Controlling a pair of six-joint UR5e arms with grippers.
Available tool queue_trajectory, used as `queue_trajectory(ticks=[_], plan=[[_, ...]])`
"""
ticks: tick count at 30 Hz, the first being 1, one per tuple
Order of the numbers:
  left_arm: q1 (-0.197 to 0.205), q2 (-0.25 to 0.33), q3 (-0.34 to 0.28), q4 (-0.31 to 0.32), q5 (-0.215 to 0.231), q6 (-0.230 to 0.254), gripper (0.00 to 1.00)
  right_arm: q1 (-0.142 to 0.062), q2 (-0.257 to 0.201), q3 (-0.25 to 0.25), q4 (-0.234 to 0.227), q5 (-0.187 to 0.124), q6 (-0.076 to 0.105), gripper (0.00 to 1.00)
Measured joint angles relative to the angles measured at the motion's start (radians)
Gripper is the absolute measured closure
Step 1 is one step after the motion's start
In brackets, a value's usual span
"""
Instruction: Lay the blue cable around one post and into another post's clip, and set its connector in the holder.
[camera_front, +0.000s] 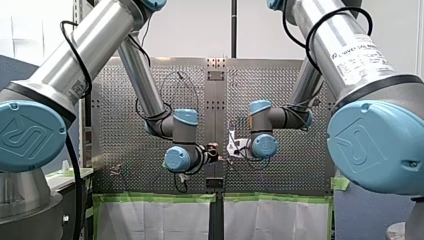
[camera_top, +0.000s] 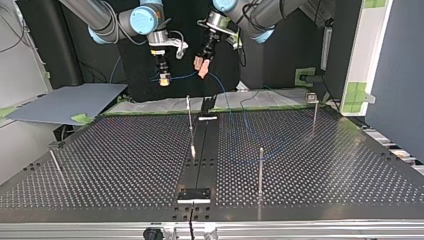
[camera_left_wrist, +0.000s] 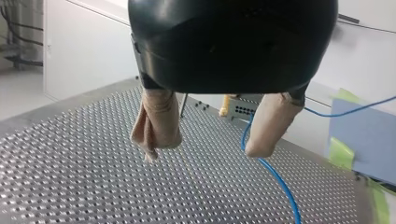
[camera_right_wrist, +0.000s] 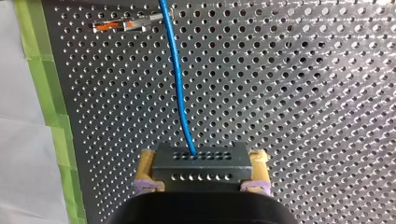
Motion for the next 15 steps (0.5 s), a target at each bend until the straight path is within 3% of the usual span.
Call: queue_trajectory(ticks=[7, 15], plan=[[-0.013, -0.045, 0.005, 0.059, 0.003, -0.008, 0.00, -0.006, -0.004, 0.000, -0.003, -0.001, 0.010, 0.67], [-0.028, -0.108, 0.036, 0.123, -0.001, -0.025, 0.00, -0.001, -0.005, 0.000, -0.002, -0.002, 0.005, 0.67]])
